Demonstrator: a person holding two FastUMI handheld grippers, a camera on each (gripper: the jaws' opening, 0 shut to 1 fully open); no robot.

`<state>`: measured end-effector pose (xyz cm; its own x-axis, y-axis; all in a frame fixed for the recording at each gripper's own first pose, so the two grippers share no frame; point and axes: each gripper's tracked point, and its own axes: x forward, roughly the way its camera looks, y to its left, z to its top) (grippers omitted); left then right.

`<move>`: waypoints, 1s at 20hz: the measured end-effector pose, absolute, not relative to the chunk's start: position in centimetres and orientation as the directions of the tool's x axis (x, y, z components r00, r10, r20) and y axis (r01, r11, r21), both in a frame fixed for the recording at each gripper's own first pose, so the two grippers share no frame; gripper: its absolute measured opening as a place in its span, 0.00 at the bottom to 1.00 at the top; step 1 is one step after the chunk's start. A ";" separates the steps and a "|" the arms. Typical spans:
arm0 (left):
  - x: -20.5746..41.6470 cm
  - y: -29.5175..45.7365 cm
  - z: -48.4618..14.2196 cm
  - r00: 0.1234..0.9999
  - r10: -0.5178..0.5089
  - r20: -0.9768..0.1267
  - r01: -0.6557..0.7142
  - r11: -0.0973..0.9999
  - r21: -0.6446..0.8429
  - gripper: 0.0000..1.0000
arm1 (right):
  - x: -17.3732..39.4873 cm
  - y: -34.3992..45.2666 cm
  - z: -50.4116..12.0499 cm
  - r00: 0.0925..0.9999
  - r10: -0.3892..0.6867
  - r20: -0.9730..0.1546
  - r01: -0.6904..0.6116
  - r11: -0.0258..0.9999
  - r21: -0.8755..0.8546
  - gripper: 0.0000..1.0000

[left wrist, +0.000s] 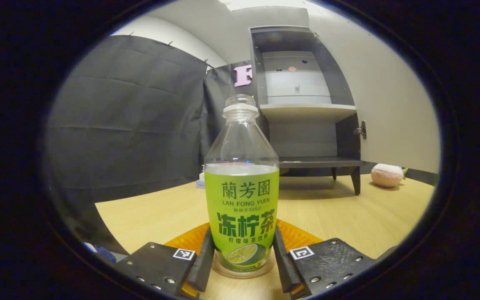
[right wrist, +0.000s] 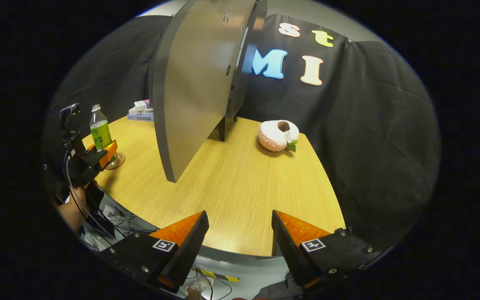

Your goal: Open the cabinet door with the right hand, grasp the bottle in the cabinet with the left hand and place it on the coaster, then close the cabinet door with the right hand.

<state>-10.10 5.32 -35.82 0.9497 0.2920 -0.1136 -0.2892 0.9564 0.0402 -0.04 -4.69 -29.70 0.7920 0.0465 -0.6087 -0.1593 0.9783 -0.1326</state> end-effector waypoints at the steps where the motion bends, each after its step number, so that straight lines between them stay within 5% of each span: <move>1: -10.2 5.2 -35.9 0.950 0.292 -0.115 -0.289 0.956 0.040 0.67 | 0.0 -4.7 -29.7 0.793 0.049 -0.607 -0.164 0.977 -0.136 0.94; 4: -10.0 5.2 -36.3 0.949 0.287 -0.132 -0.281 0.958 0.062 0.70 | 0.1 -4.6 -29.9 0.792 0.053 -0.608 -0.162 0.979 -0.126 0.94; 7: -9.8 5.5 -37.2 0.936 0.316 -0.153 -0.310 0.949 0.064 0.83 | 0.1 -4.6 -30.3 0.782 0.062 -0.621 -0.185 0.973 -0.137 0.94; 20: -11.3 4.8 -35.0 0.942 0.301 -0.147 -0.297 0.954 0.048 0.83 | 0.2 -3.4 -29.6 0.784 0.095 -0.614 -0.196 0.976 -0.098 0.94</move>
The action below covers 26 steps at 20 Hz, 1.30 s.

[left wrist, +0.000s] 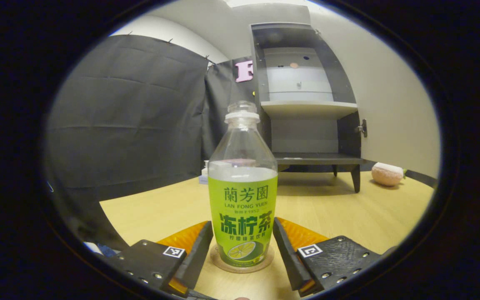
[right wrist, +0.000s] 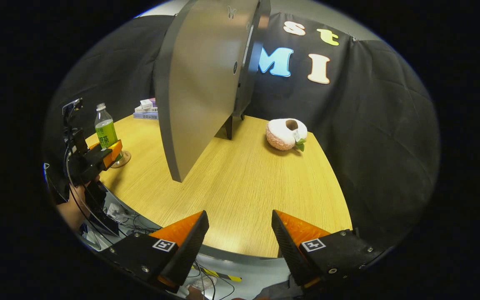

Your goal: Open the cabinet door with the right hand, grasp the bottle in the cabinet with the left hand and place it on the coaster, then close the cabinet door with the right hand.

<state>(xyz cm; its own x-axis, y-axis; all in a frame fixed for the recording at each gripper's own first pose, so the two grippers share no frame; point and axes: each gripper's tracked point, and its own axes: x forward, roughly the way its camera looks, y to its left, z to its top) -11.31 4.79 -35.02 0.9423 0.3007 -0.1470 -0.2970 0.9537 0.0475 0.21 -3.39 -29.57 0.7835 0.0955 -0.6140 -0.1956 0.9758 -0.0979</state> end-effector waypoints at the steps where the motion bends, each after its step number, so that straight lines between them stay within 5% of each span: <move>1: -11.7 4.8 -34.7 0.942 0.301 -0.147 -0.297 0.954 0.051 0.82 | 0.2 -3.2 -29.4 0.786 0.099 -0.610 -0.199 0.975 -0.098 0.94; 12: -17.0 1.1 -29.7 0.948 0.234 -0.216 -0.225 0.972 0.067 0.82 | 0.9 -3.2 -27.3 0.819 0.089 -0.567 -0.131 0.991 -0.034 0.94; 18: -17.1 -4.5 -19.1 0.982 0.053 -0.179 -0.051 0.999 0.012 0.82 | 1.9 -2.6 -21.9 0.877 0.096 -0.472 -0.114 0.993 -0.011 0.94; 26: -15.3 -7.2 -5.2 0.997 0.014 -0.079 -0.007 0.997 0.080 0.80 | 4.2 -5.5 -12.3 0.939 0.067 -0.338 -0.064 0.998 0.021 0.95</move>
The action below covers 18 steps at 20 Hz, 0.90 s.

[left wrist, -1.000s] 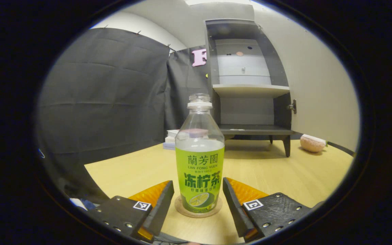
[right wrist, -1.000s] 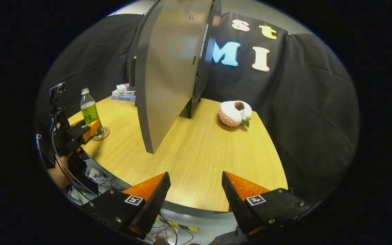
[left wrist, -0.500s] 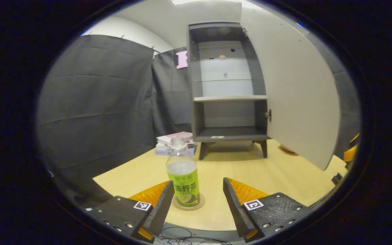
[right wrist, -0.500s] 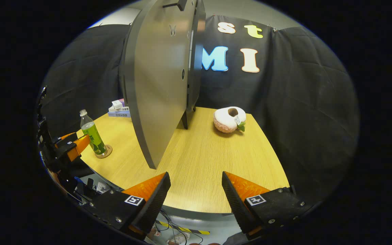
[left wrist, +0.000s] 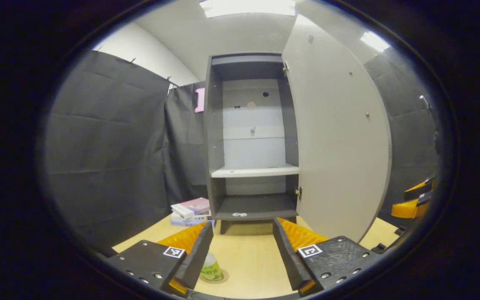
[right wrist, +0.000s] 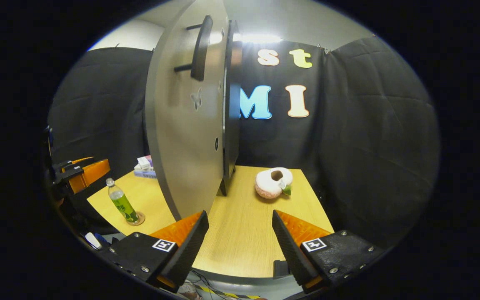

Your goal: Open the cabinet door with the right hand, grasp the bottle in the cabinet with the left hand and place it on the coaster, then close the cabinet door with the right hand.

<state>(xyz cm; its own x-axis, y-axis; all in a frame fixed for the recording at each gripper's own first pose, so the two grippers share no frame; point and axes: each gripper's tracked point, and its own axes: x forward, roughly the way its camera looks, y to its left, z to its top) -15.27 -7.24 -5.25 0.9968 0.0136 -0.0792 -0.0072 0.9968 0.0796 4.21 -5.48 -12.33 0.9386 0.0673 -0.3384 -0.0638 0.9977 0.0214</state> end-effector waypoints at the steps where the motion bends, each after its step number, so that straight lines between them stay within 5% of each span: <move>1: -15.4 -7.6 -3.4 0.997 0.008 -0.072 -0.001 0.996 0.094 0.85 | 4.8 -5.6 -10.2 0.950 0.070 -0.303 -0.065 0.998 0.027 0.95; 9: -16.5 -10.4 5.1 0.997 -0.057 -0.050 0.053 0.996 -0.074 0.85 | 8.9 -6.4 2.2 0.989 0.140 -0.037 -0.133 0.981 0.141 0.95; 18: -15.4 -8.9 6.4 0.998 -0.053 -0.035 0.053 0.999 -0.002 0.82 | 10.7 -4.9 3.2 0.990 0.135 -0.051 -0.128 0.985 0.115 0.94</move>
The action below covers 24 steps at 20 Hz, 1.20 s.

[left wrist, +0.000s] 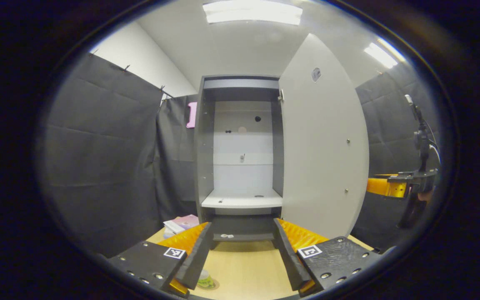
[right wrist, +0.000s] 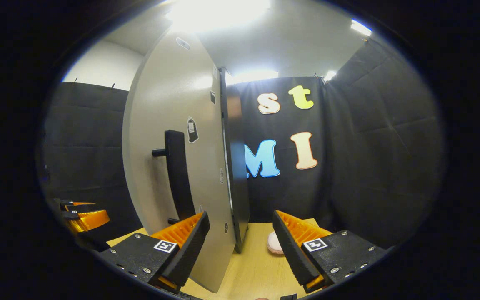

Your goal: Open the cabinet door with the right hand, grasp the bottle in the cabinet with the left hand and place it on the coaster, then close the cabinet door with the right hand.

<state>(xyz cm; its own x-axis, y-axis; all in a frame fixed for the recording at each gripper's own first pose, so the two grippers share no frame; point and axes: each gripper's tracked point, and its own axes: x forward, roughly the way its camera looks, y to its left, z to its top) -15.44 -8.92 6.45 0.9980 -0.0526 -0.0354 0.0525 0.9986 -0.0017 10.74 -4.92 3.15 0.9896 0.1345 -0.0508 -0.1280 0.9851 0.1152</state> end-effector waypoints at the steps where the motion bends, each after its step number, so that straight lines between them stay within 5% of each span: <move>1: -15.0 -8.8 6.3 0.998 -0.061 -0.034 0.060 0.998 -0.013 0.82 | 10.7 -4.9 3.3 0.992 0.120 -0.047 -0.115 0.989 0.095 0.92; 24: -1.4 3.3 0.3 0.990 -0.095 -0.103 0.102 0.993 0.058 0.84 | 12.8 9.2 3.7 0.993 0.083 -0.082 -0.072 0.989 0.133 0.89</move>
